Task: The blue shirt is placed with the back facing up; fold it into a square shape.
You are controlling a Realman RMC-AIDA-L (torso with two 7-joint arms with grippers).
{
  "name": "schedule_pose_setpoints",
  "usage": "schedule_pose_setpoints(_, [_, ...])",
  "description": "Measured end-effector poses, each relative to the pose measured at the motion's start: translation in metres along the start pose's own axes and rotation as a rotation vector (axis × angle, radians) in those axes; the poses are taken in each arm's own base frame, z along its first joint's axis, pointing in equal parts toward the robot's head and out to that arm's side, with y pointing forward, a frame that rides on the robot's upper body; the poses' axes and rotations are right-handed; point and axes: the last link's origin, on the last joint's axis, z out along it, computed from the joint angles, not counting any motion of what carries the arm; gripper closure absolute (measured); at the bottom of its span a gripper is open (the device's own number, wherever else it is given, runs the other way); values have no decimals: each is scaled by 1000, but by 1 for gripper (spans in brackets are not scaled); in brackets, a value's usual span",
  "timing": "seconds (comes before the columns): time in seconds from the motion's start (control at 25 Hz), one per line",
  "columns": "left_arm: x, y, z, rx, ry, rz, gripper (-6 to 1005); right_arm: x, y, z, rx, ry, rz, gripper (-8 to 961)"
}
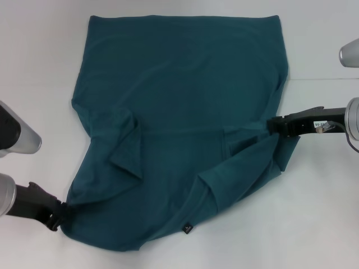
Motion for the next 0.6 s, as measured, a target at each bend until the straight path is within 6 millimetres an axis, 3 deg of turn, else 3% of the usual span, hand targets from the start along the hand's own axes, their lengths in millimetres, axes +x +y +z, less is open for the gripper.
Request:
schedule_pose_setpoints(0.24, [3,-1,-2,2,14,-3,948,1,-1,0,0,0,1,876])
schedule_pose_setpoints(0.6, [2,8,-2,-56,-19,16,947,5,-7,-3,12,-5,-4,874])
